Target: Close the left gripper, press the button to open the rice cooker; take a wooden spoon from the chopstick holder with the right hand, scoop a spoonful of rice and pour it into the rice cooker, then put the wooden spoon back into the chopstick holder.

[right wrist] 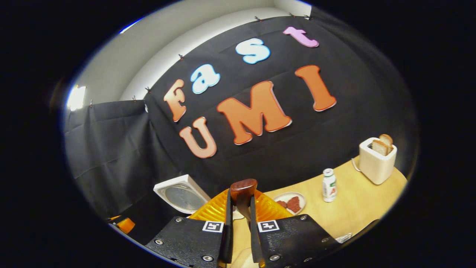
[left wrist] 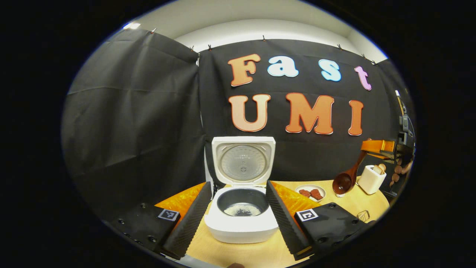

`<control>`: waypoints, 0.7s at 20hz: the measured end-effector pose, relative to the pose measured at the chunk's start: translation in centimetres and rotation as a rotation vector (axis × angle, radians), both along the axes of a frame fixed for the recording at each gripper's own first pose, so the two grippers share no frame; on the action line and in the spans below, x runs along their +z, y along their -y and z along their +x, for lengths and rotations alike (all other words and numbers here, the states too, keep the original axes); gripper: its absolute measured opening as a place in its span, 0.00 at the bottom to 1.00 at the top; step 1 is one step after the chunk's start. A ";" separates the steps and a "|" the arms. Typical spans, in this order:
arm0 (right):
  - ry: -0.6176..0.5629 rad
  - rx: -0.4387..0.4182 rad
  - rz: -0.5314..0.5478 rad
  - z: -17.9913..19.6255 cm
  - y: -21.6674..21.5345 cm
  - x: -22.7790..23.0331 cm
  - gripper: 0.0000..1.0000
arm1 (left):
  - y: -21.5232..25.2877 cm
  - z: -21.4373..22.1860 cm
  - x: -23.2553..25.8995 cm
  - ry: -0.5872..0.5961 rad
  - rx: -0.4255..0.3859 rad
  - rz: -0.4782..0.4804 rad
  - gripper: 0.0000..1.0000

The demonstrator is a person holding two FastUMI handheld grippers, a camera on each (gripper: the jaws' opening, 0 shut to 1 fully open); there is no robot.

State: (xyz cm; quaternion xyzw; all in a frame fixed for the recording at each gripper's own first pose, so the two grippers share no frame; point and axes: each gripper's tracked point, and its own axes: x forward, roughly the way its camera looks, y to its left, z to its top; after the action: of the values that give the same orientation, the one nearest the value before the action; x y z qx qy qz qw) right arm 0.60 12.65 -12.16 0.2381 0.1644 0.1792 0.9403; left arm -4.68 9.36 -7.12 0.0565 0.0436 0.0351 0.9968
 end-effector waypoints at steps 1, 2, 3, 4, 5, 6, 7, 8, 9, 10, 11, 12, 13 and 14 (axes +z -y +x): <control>-0.025 -0.038 -0.012 -0.4 2.0 -1.0 0.19 | 1.1 0.4 -0.2 -0.009 -0.020 0.000 0.99; -0.049 -0.075 -0.018 -0.9 4.0 -2.0 0.19 | 2.1 0.6 -0.5 -0.017 -0.041 0.001 0.99; -0.073 -0.111 -0.022 -1.5 6.0 -3.0 0.19 | 3.1 0.8 -0.6 -0.022 -0.059 0.005 0.98; -0.096 -0.144 -0.027 -2.1 7.8 -4.0 0.19 | 4.1 1.0 -0.6 -0.026 -0.077 0.008 0.98; -0.124 -0.178 -0.030 -2.8 9.4 -5.1 0.19 | 5.1 1.1 -0.7 -0.031 -0.095 0.012 0.98; -0.151 -0.204 -0.030 -3.5 10.9 -6.2 0.19 | 5.9 1.3 -0.9 -0.037 -0.110 0.018 0.99; -0.174 -0.227 -0.027 -4.2 12.0 -6.9 0.19 | 6.7 1.3 -1.0 -0.040 -0.125 0.024 0.99; -0.194 -0.247 -0.023 -4.7 13.0 -7.8 0.19 | 7.3 1.4 -1.0 -0.042 -0.137 0.031 0.99; -0.212 -0.260 -0.027 -5.2 13.8 -8.5 0.19 | 7.8 1.6 -1.0 -0.043 -0.146 0.037 0.99; -0.227 -0.270 -0.036 -5.7 14.4 -9.4 0.19 | 8.4 1.7 -1.0 -0.046 -0.153 0.042 0.99; -0.242 -0.279 -0.044 -6.2 14.9 -10.1 0.19 | 8.8 1.9 -0.9 -0.047 -0.158 0.043 0.99; -0.255 -0.282 -0.049 -6.6 15.1 -10.9 0.19 | 9.3 2.0 -0.8 -0.047 -0.163 0.044 0.99; -0.267 -0.284 -0.050 -6.9 15.3 -11.5 0.19 | 9.6 2.2 -0.8 -0.046 -0.166 0.047 0.99; -0.279 -0.286 -0.050 -7.1 15.4 -12.4 0.19 | 10.0 2.3 -0.7 -0.046 -0.172 0.052 0.99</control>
State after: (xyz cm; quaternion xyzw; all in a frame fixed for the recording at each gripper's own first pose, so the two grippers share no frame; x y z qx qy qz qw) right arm -6.54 -2.78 -24.52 0.2582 0.2620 0.0049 0.9299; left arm -2.42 -0.62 -7.85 0.0868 0.0608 -0.0508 0.9931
